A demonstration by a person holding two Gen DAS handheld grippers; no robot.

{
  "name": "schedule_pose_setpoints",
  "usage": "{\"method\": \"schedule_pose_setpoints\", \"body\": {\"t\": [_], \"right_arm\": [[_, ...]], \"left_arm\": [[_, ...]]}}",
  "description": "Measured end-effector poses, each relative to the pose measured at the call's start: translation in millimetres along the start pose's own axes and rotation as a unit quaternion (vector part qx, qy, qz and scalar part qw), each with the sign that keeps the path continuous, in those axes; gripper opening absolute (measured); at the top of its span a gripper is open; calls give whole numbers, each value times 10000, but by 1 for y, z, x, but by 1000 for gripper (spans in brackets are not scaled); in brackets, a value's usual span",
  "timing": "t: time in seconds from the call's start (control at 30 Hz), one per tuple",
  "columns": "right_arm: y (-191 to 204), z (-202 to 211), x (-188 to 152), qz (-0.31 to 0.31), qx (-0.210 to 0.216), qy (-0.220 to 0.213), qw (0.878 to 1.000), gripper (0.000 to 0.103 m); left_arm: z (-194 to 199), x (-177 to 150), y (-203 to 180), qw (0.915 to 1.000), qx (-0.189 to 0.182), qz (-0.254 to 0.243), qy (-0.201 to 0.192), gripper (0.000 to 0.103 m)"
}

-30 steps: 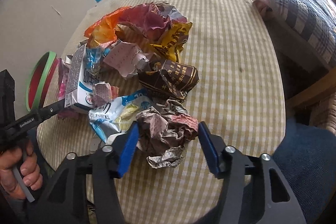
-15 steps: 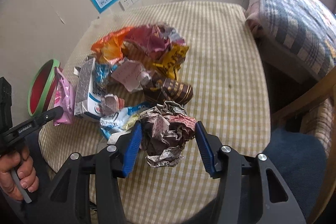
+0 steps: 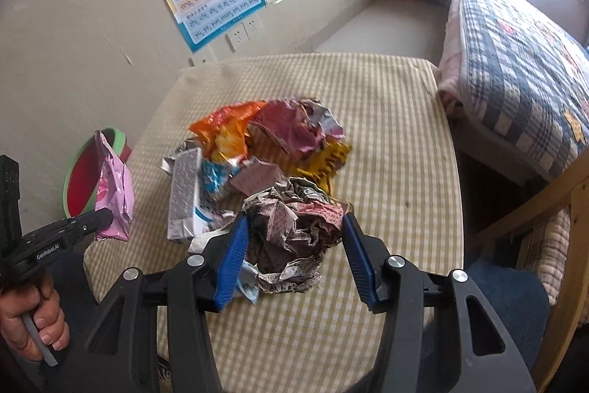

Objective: Collect trash
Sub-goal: 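Grasp the pink wrapper with the left tool while the right tool grasps crumpled paper, then carry both items over the red bin and open both tools to drop them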

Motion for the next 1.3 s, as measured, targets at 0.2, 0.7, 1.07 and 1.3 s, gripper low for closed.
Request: {"method": "schedule_pose_setpoints", "body": {"t": [0.2,0.7,1.07,1.3], "right_arm": [[19,4,17,216,59,-133,9997,50],[108,4,60,965,392,-371,9939,50],[190,-16,79,1522,686,-315,9855,50],[244,-34,90,1822,868,-199,9792,50]], "left_arm": [[16,2,17,9998,34,104,-141,16],[57,8,84,9963,143,624,-575,16],[86,7,146,9907,336,1043,-808,16],[98,7,179,9875,432,1218,-904,16]]}}
Point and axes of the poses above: each gripper's, at about its wrist camera, not at the fingertips, and z roughly against the way its jaws point, y to its left, x to its top, the point moved 6 cm from there along -z, roughly the way its jaws point, and after that the axes turned 12 degrees about y, right-handed, at the moved point
